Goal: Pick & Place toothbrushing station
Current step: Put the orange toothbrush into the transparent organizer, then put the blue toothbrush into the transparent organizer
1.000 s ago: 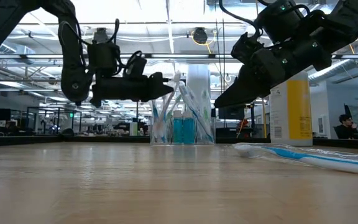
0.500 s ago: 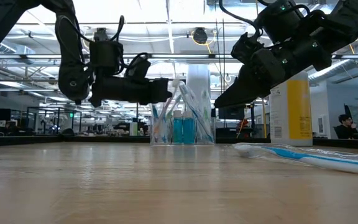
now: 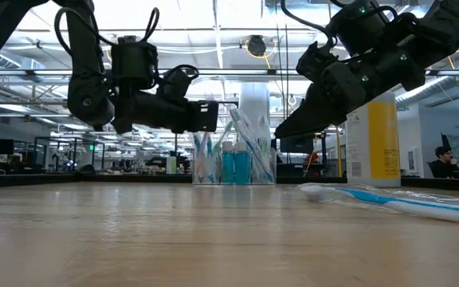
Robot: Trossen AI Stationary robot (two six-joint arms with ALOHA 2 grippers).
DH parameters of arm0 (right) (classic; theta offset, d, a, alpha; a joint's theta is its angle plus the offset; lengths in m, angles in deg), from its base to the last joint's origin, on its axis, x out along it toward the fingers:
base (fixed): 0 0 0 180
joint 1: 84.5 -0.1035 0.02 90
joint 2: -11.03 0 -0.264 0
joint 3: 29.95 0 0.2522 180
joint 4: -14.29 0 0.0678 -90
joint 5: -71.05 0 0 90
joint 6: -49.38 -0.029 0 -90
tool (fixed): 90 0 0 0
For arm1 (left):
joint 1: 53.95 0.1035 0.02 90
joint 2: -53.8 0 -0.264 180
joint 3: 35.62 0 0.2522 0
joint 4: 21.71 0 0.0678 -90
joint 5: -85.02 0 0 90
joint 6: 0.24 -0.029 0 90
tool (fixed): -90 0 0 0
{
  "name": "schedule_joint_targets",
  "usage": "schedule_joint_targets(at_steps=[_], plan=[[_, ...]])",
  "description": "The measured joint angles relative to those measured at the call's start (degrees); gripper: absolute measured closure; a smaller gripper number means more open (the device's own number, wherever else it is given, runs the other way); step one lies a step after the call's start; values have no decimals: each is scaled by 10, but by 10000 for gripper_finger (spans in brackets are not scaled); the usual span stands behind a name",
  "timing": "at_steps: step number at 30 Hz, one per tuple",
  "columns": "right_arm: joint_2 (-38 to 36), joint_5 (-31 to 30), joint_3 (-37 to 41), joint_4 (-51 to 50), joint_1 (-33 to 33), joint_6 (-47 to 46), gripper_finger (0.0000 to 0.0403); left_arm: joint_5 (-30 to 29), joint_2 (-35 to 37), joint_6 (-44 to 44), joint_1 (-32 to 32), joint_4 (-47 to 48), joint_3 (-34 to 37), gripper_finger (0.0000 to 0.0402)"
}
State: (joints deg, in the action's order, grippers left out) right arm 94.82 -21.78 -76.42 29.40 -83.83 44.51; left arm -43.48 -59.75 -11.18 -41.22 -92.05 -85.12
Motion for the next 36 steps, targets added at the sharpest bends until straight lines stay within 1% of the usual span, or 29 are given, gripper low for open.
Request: schedule_joint_targets(at_steps=[3,5,9,11,15,17,22,27,33,36], plan=[[0,0,0,0,0,0,275,-27,0,-29,-14,0,0,380],[0,0,0,0,0,0,275,-60,0,-37,-23,0,0,377],[0,0,0,0,0,0,275,-141,0,-40,-33,3,0,383],[0,0,0,0,0,0,275,-157,0,-40,-34,10,0,390],[0,0,0,0,0,0,275,-153,0,-39,-34,49,0,399],[0,0,0,0,0,0,275,-138,0,-35,-34,73,0,395],[0,0,0,0,0,0,275,-106,0,-14,-34,88,0,373],[0,0,0,0,0,0,275,-107,0,-69,-34,90,0,356],[0,-1,0,1,0,0,275,-110,0,-50,-34,91,-1,319],[0,-4,0,7,0,23,275,-111,0,-50,-39,97,-1,297]])
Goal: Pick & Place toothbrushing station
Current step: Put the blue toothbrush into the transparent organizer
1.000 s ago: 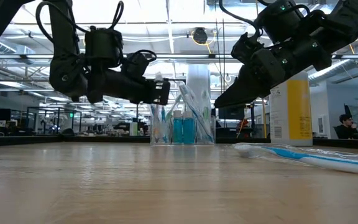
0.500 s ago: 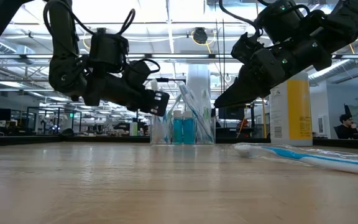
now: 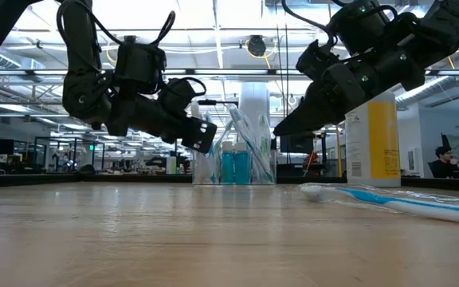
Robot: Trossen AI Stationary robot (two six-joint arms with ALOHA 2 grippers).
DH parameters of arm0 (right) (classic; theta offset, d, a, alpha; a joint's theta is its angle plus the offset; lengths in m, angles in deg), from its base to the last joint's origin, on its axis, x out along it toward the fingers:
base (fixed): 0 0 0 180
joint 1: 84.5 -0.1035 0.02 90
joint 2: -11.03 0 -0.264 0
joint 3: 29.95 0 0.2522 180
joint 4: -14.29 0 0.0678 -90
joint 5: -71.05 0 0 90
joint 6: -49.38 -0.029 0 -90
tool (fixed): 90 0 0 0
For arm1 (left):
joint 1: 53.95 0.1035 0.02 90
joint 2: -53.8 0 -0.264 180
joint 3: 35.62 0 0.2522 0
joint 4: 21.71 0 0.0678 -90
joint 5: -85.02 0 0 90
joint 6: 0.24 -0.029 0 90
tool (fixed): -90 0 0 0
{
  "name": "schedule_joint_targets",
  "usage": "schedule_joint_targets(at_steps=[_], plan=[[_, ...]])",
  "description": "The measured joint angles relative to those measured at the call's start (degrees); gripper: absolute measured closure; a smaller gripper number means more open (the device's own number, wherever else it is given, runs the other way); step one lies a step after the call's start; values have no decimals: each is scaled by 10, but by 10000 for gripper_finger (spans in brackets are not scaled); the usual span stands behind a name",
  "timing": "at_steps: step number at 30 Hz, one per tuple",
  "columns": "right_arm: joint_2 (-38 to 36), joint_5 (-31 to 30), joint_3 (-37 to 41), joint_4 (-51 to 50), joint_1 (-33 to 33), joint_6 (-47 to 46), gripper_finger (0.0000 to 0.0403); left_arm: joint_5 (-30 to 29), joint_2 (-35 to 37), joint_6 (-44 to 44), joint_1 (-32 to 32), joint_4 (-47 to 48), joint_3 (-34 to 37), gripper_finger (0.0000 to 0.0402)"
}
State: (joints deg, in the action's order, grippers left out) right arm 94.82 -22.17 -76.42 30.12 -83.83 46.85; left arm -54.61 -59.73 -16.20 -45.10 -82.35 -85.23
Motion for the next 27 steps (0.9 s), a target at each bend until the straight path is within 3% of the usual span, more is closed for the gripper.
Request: schedule_joint_targets(at_steps=[3,6,9,13,19,27], plan=[[0,-3,0,3,0,13,275,-4,0,0,-12,2,0,276],[0,-16,0,5,0,-28,275,-47,14,2,-27,25,0,258],[0,-17,0,6,0,-52,275,-84,51,10,-42,97,0,246],[0,-15,0,10,0,-61,275,-76,122,101,-51,221,0,236],[0,-15,0,11,0,-88,275,108,250,210,-53,409,0,233],[0,-12,0,9,-1,-95,275,324,360,163,-53,432,0,233]])
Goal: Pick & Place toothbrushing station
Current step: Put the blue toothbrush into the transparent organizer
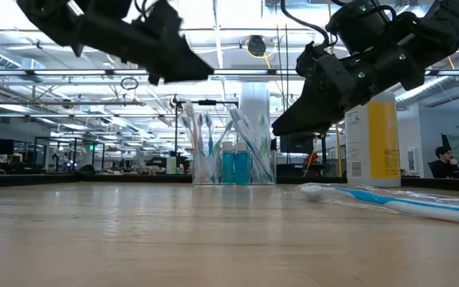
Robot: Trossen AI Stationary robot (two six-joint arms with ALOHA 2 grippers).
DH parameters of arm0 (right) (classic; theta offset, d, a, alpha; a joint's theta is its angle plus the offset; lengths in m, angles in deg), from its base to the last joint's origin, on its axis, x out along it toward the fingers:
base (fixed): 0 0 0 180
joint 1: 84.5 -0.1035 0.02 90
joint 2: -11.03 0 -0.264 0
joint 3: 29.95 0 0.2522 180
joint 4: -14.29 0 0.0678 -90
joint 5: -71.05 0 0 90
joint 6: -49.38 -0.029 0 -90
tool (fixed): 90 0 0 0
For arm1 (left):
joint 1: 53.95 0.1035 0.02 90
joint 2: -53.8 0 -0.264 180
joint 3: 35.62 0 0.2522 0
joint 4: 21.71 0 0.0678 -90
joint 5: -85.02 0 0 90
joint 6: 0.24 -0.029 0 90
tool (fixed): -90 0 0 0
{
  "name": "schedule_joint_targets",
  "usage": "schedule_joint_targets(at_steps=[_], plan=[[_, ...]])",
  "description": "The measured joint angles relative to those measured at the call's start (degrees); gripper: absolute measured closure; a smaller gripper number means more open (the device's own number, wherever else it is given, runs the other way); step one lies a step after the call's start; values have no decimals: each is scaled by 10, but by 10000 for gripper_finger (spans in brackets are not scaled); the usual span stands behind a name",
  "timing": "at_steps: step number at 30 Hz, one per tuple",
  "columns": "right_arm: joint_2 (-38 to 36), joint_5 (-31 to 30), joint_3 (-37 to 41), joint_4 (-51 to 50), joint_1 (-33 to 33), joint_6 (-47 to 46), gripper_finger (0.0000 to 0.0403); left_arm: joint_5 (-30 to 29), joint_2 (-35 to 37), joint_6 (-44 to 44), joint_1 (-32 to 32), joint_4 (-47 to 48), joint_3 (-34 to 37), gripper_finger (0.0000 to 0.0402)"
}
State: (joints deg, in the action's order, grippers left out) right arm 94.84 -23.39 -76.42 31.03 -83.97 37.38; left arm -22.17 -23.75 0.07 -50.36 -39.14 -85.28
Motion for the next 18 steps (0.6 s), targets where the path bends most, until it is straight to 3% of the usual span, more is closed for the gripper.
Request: schedule_joint_targets(at_steps=[4,10,13,18], plan=[[0,0,0,-7,-16,-44,275,58,26,4,0,15,0,233],[0,-36,-3,-8,-74,-71,275,68,28,-6,3,76,0,233],[0,-45,-19,-14,-98,-73,275,69,28,33,2,138,0,233],[0,-58,-84,-158,-140,-100,275,130,27,119,-13,187,0,234]])
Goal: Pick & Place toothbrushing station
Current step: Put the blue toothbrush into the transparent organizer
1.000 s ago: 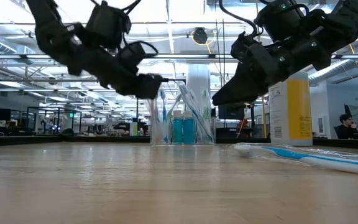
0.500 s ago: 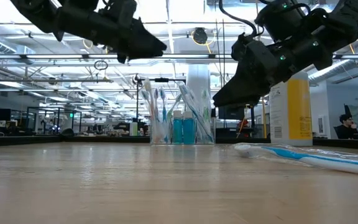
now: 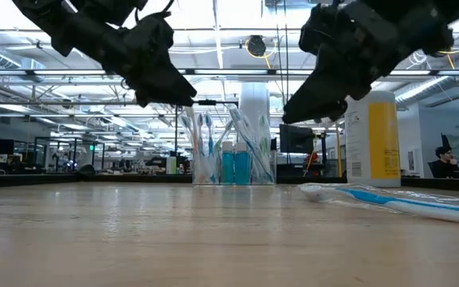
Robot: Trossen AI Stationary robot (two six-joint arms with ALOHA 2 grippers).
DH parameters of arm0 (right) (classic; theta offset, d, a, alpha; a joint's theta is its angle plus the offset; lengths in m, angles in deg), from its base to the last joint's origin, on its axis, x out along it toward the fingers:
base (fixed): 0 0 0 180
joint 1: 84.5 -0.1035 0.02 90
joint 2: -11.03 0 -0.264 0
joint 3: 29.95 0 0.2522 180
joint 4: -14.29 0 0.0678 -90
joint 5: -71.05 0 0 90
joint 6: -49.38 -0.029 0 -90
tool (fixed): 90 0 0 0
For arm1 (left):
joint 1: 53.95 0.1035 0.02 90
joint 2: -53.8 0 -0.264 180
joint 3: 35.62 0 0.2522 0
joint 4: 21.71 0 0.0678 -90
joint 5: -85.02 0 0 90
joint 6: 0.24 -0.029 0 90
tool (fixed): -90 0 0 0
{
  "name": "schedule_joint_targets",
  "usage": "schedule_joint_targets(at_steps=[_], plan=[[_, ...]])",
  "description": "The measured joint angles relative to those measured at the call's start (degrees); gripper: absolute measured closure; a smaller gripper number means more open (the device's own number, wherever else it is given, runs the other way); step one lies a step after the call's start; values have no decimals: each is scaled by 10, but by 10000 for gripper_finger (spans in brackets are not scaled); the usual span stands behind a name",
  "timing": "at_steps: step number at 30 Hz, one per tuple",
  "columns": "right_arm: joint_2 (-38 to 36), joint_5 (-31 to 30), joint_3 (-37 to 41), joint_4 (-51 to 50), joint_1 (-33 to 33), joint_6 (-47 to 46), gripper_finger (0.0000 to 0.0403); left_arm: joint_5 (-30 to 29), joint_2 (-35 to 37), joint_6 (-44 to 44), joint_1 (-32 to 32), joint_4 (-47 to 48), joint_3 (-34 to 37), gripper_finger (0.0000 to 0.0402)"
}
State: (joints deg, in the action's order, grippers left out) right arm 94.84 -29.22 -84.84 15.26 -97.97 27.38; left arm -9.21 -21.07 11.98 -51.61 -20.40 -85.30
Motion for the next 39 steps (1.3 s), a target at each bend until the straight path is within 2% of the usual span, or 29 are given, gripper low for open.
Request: schedule_joint_targets(at_steps=[5,7,11,19,31,39], plan=[[0,-46,-34,-136,-23,-127,275,16,-2,-4,-15,-14,0,233],[0,-43,-34,-182,-27,-179,275,15,-2,-5,-18,-16,0,234],[0,-1,-28,-254,-29,-240,275,14,-2,0,-18,-12,0,234],[0,46,8,-178,-31,-255,275,13,-2,1,-19,-10,0,233],[16,51,44,-122,-30,-312,275,12,-2,0,-19,-10,0,234],[57,120,43,-18,-22,-251,275,12,-2,0,-19,-10,0,233]])
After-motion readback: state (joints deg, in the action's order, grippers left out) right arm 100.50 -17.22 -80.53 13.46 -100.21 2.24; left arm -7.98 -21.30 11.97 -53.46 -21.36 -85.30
